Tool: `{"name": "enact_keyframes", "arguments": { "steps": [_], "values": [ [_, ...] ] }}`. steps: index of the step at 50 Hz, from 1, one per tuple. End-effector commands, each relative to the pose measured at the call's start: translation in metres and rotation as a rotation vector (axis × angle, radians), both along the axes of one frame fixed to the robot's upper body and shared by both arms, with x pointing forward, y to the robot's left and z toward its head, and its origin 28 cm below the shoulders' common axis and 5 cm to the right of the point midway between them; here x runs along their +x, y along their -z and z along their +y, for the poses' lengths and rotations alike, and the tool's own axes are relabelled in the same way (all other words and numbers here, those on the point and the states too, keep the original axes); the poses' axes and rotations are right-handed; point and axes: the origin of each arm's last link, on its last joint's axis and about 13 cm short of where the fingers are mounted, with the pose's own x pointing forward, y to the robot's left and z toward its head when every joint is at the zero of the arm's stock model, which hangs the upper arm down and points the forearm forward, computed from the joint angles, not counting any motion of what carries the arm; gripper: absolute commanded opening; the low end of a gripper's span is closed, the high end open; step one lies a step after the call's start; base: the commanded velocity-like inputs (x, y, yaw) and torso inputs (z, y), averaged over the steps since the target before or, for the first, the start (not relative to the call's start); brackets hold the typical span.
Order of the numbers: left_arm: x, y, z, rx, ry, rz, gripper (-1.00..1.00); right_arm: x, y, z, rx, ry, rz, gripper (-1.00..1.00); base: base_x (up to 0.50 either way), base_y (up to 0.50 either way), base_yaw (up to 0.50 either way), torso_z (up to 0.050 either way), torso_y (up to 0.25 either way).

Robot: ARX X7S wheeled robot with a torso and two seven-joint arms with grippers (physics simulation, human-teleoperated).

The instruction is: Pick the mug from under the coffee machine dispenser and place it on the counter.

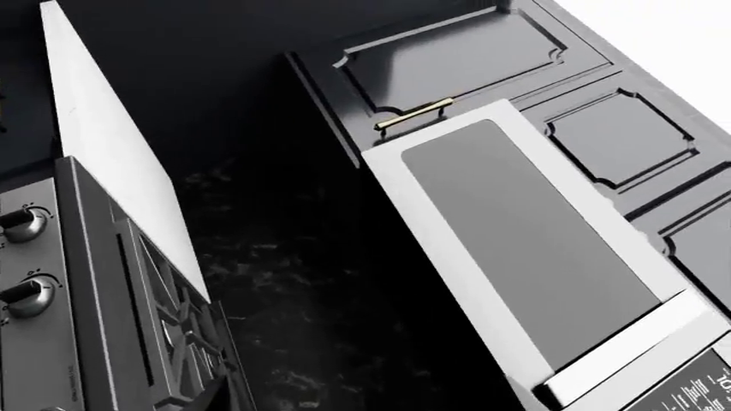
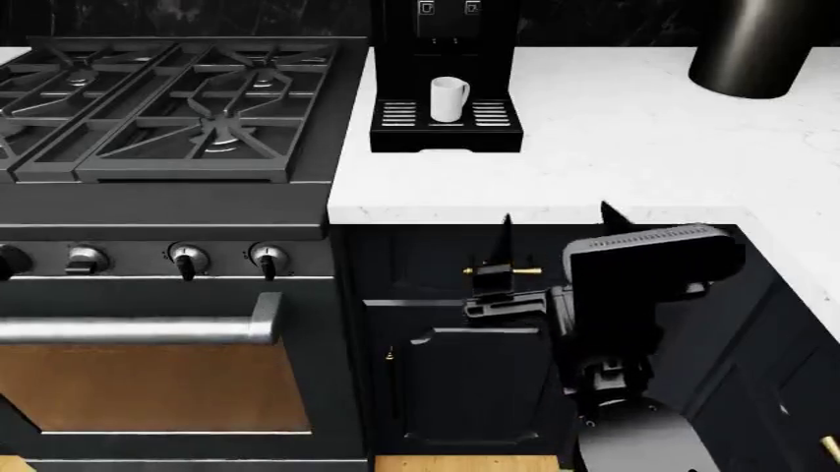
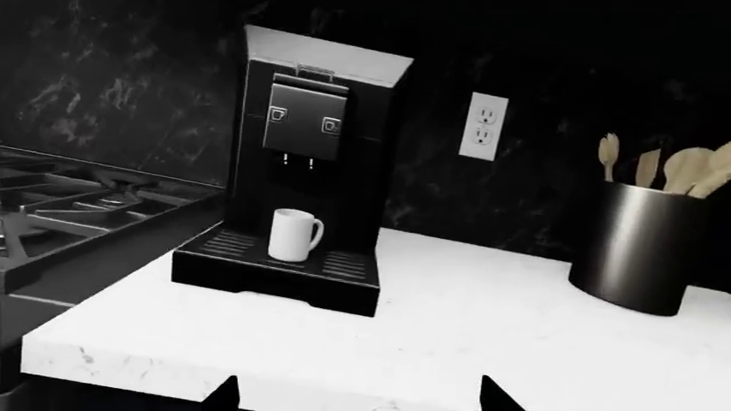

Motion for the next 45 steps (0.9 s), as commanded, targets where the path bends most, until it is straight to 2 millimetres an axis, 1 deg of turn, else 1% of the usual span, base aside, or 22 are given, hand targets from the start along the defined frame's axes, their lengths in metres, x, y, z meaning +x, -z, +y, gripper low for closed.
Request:
{"name": "enact_keyframes", "arguments": {
  "steps": [1,8,12,24,32,38,45],
  "values": [
    [-0.001,-0.002,-0.001,0.0,0.003,-0.01,1.0,-0.006,-0.065,0.004,-0.023,0.036,-0.059,1.0,0.0,0.0,0.0,0.0,0.0],
    [-0.001,-0.001,0.0,-0.007,0.001,-0.01,1.0,0.005,-0.078,0.006,0.024,0.01,-0.062,1.0,0.01,0.0,0.0,0.0,0.0],
    [-0.001,-0.001,0.0,-0.008,0.0,-0.009,1.0,0.009,-0.078,0.007,0.037,0.0,-0.055,1.0,0.33,0.0,0.0,0.0,0.0],
    [-0.001,0.0,0.002,-0.02,-0.003,-0.01,1.0,0.012,-0.073,0.008,0.049,-0.015,-0.031,1.0,0.5,0.0,0.0,0.0,0.0],
    [-0.002,0.0,0.003,-0.024,-0.007,-0.012,1.0,0.015,-0.062,0.009,0.075,-0.034,0.006,1.0,0.5,0.0,0.0,0.0,0.0],
    [-0.003,0.0,0.003,-0.027,-0.009,-0.012,1.0,0.018,-0.048,0.008,0.116,-0.05,0.056,1.0,0.5,0.0,0.0,0.0,0.0],
    [-0.003,0.0,0.004,-0.032,-0.011,-0.013,1.0,0.02,-0.039,0.008,0.13,-0.049,0.08,1.0,0.5,0.0,0.0,0.0,0.0]
  ]
}}
